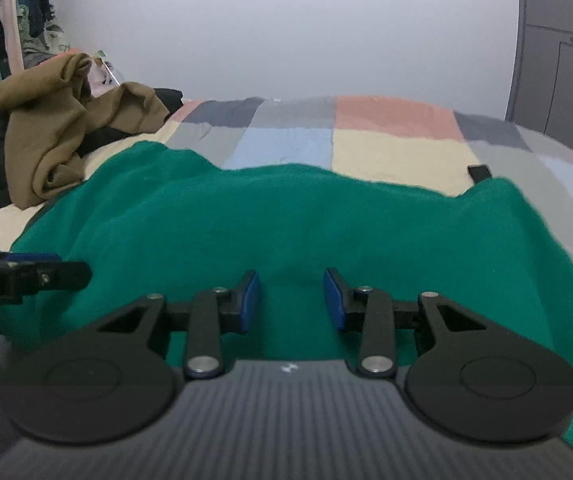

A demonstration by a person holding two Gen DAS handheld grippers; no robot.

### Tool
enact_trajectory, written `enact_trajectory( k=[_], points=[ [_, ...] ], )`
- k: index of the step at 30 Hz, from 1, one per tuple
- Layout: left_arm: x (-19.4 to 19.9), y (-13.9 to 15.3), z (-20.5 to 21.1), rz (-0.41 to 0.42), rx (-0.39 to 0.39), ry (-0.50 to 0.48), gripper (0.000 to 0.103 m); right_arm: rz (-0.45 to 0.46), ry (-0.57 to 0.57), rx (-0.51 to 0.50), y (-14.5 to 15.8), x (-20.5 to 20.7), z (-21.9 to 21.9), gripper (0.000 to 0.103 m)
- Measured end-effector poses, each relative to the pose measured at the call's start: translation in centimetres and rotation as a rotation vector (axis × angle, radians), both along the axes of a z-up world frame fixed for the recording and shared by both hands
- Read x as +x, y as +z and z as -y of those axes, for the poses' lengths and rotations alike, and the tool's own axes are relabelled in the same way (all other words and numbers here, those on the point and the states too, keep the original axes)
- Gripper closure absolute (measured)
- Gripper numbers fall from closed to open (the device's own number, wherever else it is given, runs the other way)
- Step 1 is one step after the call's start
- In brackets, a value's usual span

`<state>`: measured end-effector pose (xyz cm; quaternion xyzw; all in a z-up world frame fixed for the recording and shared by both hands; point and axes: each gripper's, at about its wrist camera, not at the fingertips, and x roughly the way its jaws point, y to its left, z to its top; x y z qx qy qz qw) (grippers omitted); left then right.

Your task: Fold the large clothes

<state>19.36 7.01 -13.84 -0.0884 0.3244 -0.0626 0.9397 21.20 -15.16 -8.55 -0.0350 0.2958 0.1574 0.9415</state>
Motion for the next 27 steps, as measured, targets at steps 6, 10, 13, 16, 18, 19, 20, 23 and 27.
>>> enact_trajectory(
  k=[6,10,13,16,18,19,20,23,27],
  points=[
    [-0.8,1.0,0.1,0.003,-0.012,0.012,0.035,-0.009,-0.01,0.099,0.6,-1.3,1.1,0.065],
    [-3.3,3.0,0.5,0.014,-0.037,-0.007,0.035,-0.062,-0.027,0.237,1.9,-4.0,2.9,0.064],
    [-5.0,3.6,0.0,-0.013,-0.158,-0.006,0.035,-0.133,-0.054,0.401,2.0,-6.0,5.0,0.057],
    [-6.4,3.3,-0.5,-0.049,-0.269,0.011,0.034,-0.195,-0.1,0.528,1.5,-7.4,6.6,0.044],
    [-6.8,3.0,-1.0,-0.075,-0.319,0.039,0.031,-0.23,-0.144,0.598,0.9,-8.0,7.6,0.032],
    [-6.9,2.7,-1.3,-0.09,-0.349,0.052,0.028,-0.25,-0.164,0.64,0.5,-8.1,8.1,0.025],
    [-7.0,2.4,-1.6,-0.106,-0.379,0.059,0.027,-0.275,-0.188,0.693,0.0,-8.1,8.6,0.014],
    [-6.5,0.8,-2.5,-0.19,-0.503,0.089,0.02,-0.363,-0.266,0.816,-1.9,-7.8,9.9,0.013],
    [-5.7,-1.7,-3.7,-0.286,-0.669,0.135,0.018,-0.472,-0.364,1.004,-5.1,-7.0,11.7,0.013]
  ],
)
